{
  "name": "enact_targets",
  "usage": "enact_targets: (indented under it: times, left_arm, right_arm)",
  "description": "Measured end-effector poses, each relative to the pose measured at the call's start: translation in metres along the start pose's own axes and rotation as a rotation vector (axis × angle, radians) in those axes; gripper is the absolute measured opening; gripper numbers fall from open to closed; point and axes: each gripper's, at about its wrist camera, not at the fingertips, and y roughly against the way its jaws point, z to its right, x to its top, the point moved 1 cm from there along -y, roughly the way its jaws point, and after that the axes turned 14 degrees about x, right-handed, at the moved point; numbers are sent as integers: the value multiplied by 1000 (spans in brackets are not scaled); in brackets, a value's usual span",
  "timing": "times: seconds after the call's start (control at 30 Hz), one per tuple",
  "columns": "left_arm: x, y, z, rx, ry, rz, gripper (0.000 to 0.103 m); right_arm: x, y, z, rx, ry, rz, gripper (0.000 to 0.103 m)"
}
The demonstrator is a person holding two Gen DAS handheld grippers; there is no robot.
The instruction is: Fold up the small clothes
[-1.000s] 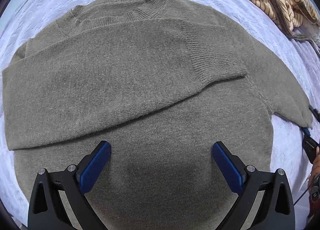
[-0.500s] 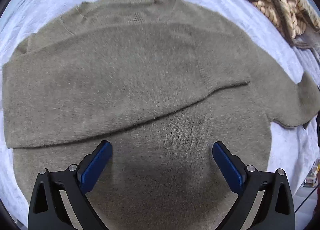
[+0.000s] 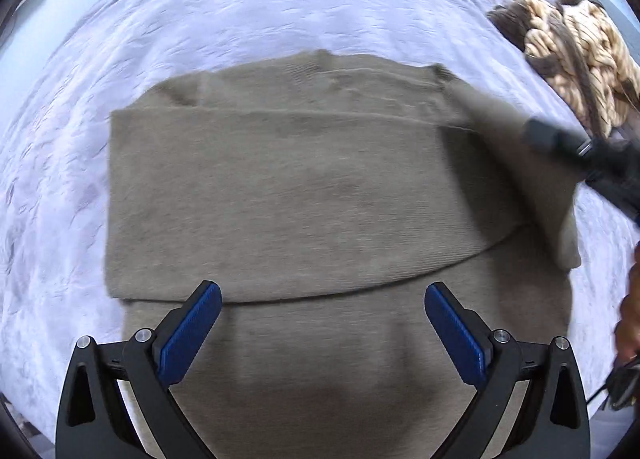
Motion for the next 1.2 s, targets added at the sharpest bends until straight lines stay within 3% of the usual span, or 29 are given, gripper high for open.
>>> enact_targets:
  times: [0.1, 0.13, 0.17, 0.2, 0.23, 0.27, 0.4, 0.43, 0.5, 0.53, 0.57, 0.63, 0.77, 0.87, 0.93, 1.03, 1.1, 1.13, 1.17, 1.2]
  left_arm:
    - [-1, -6, -22, 28, 23, -3, 102]
    - [-2, -8, -26, 35, 32, -1, 102]
    - [-3, -12, -35, 39, 45, 1, 102]
    - [-5, -13, -44, 41, 56, 3, 102]
    - [-4, -17, -48, 44, 66, 4, 102]
    - [-3, -23, -51, 51, 69, 3, 102]
    - [-11, -35, -68, 52, 66, -16, 102]
    - [-11, -33, -68, 46, 64, -9, 102]
    - [-14, -27, -72, 25, 62, 3, 102]
    - [-16, -23, -77, 11, 66, 5, 102]
    - [-21, -19, -85, -3, 73, 7, 102]
    - [-27, -14, -97, -24, 86, 16, 102]
    - [-44, -6, -117, -45, 90, 16, 102]
    - [-59, -4, -128, -30, 86, -4, 102]
    - [-67, -6, -134, -25, 94, -19, 102]
    - [-75, -8, -144, -18, 108, -38, 102]
    - [-80, -5, -153, -18, 113, -38, 102]
    - [-79, -4, -154, -19, 114, -35, 102]
    - [-80, -1, -158, -24, 115, -30, 102]
    - [-80, 3, -162, -30, 116, -24, 102]
  right_arm:
    - [-18, -48, 12, -94, -57, -138, 11]
    - [-24, -53, 15, -104, -83, -151, 16]
    - [-27, -53, 19, -104, -115, -150, 32]
    - [-30, -50, 21, -94, -138, -141, 43]
    - [-33, -43, 22, -74, -174, -112, 64]
    - [-35, -33, 24, -67, -211, -71, 69]
    - [-21, -9, 53, -44, -411, 88, 69]
    - [-18, -5, 64, -13, -494, 140, 68]
    - [-10, 1, 81, 31, -609, 241, 34]
    - [-5, -1, 81, 22, -622, 262, 6]
    - [2, -4, 74, 3, -585, 263, 6]
    - [21, -20, 35, -31, -376, 203, 6]
    - [33, -77, -51, -79, 39, -15, 6]
    - [15, -138, -95, -113, 282, -208, 6]
    - [-1, -168, -99, -119, 346, -309, 6]
    - [-33, -192, -99, -212, 483, -445, 12]
    - [-47, -199, -112, -247, 604, -480, 32]
    - [-51, -197, -117, -240, 624, -497, 54]
    - [-53, -192, -118, -223, 609, -511, 63]
    - [-53, -183, -115, -212, 577, -509, 63]
